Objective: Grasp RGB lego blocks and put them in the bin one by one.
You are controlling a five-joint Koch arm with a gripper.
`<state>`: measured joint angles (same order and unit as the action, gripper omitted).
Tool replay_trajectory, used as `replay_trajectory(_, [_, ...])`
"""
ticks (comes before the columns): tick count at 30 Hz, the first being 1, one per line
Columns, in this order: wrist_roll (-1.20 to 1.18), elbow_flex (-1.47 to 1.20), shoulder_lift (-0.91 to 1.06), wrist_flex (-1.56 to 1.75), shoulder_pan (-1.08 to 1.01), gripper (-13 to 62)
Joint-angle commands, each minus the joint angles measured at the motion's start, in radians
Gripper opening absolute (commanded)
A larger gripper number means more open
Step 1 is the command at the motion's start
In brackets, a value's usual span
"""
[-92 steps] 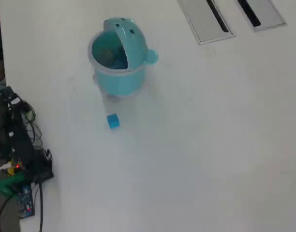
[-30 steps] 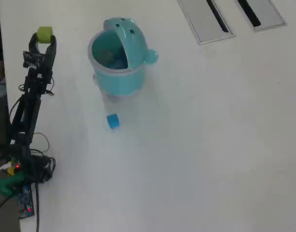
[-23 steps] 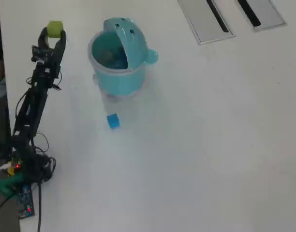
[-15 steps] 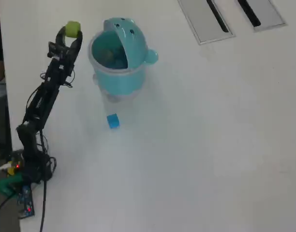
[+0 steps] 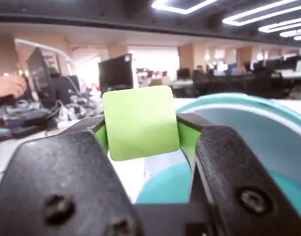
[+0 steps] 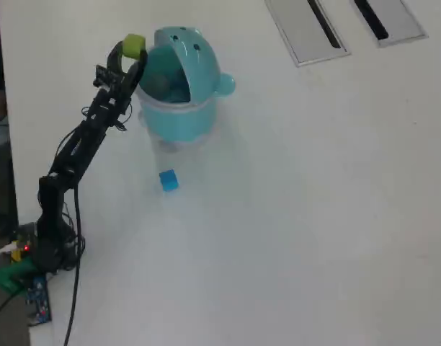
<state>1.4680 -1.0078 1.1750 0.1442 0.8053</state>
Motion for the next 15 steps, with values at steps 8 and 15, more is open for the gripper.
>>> replay_trajectory(8, [-0.002,0.117,-0.044,0.153,-0.052,-1.2])
replay_trajectory(15, [0.244,0.067,-0.041,0.147,-0.117,15.6])
